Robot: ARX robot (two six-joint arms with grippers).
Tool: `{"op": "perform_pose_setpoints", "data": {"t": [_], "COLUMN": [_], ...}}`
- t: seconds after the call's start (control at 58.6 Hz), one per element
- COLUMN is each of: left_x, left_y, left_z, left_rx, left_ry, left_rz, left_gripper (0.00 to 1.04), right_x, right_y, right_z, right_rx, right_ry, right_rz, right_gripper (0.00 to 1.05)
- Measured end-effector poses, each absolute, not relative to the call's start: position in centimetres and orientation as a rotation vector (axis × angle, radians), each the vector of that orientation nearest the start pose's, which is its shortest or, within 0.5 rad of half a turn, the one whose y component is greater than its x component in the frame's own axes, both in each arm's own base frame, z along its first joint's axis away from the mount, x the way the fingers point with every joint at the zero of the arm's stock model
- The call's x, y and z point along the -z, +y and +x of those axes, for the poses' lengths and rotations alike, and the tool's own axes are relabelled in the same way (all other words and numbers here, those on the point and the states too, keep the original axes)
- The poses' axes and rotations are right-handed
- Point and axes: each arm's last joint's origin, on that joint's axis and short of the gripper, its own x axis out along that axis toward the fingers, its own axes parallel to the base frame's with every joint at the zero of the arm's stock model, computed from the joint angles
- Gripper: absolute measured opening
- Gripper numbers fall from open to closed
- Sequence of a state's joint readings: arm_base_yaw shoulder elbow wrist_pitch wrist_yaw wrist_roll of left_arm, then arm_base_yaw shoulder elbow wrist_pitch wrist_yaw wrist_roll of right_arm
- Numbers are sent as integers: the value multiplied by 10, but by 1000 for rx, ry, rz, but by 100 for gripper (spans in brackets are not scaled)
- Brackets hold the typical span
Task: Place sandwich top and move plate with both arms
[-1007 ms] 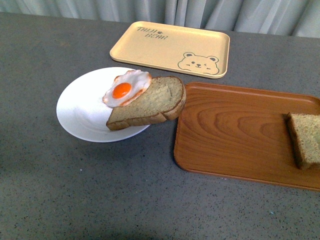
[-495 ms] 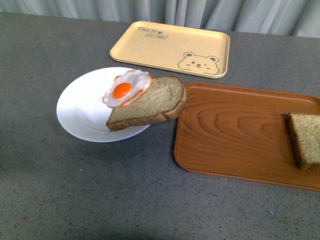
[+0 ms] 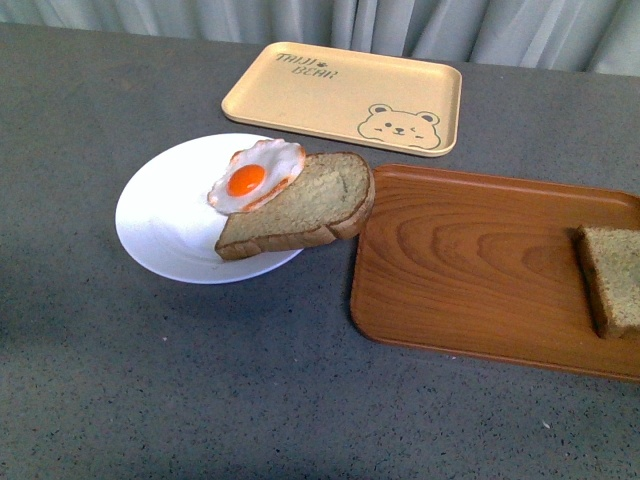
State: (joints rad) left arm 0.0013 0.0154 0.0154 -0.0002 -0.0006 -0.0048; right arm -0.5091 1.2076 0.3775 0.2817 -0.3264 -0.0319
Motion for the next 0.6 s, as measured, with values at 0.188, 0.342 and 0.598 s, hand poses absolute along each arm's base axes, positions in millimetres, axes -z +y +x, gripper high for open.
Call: {"op": "perform_pose_setpoints", "data": {"t": [0.188, 0.342, 0.598], "left_x": [-168, -168, -168], "left_y": [0, 0, 0], "left_z": [98, 98, 98], "left_rx": [-2, -2, -2], "left_ry": [0, 0, 0], "left_rz": [-5, -5, -4], "left_gripper": [96, 96, 96], "right_x": [-117, -98, -81], "right_y": [-113, -114, -111], "right_z": [227, 244, 252], "right_rx": [107, 102, 98], "right_ry": [653, 692, 732], "right_rz": [333, 389, 463], "right_gripper": [96, 96, 96]}}
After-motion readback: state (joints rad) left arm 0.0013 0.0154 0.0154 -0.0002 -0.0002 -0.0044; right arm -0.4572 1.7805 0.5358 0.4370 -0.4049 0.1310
